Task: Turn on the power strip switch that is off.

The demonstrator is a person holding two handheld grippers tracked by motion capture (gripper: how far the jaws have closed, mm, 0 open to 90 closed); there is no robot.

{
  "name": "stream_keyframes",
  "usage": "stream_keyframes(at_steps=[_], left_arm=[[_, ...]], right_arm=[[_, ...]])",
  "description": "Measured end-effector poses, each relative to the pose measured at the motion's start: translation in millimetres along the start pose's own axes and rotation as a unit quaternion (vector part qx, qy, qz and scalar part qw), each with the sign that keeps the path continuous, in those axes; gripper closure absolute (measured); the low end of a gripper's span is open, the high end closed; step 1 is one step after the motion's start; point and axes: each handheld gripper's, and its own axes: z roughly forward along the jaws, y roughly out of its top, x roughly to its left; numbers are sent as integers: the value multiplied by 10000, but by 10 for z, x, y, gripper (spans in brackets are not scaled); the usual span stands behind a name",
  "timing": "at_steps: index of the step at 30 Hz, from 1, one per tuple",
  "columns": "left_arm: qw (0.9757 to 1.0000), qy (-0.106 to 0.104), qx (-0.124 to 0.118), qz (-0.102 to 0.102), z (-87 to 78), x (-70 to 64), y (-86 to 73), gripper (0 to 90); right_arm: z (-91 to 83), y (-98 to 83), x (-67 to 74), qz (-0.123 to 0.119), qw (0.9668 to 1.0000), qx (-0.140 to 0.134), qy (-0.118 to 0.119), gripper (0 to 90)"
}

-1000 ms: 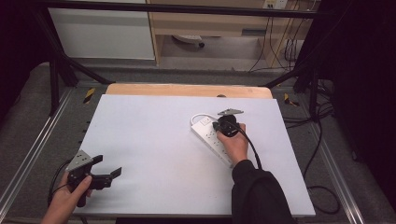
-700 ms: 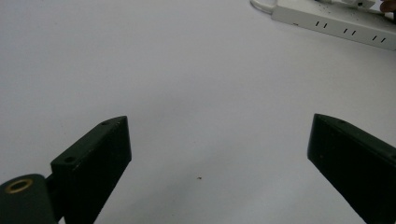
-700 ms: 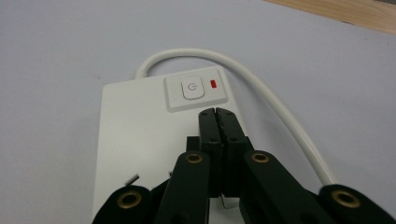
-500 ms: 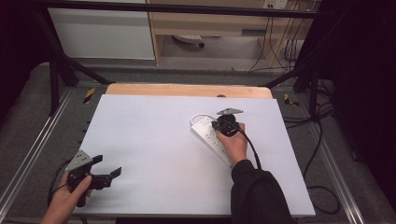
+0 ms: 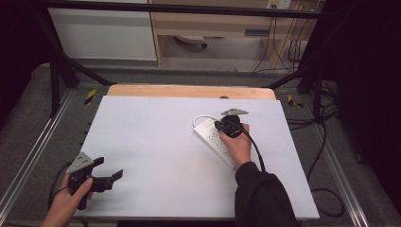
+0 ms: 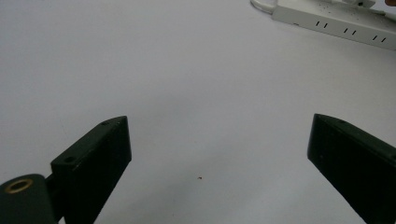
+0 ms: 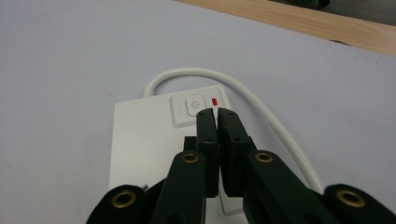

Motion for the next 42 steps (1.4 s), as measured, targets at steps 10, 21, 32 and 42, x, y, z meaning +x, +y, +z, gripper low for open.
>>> stream_keyframes(at_steps=[10,21,32,42], left_arm=[[10000,3,12,8,0,0,-2,63],[10000,7,27,13,3,0,-6,63],[10000,0,29,17,3,-2,-6,63],[10000,2,26,15,3,-2,-7,63]], right_arm=[[-88,42,-11,-36,9998,-203,-5,768],[-159,79,-13,69,9995,-299,-115,576],[-196,93,-16,136,9994,-268,-144,386],[-241,109,-26,163,9990,-301,-276,153]])
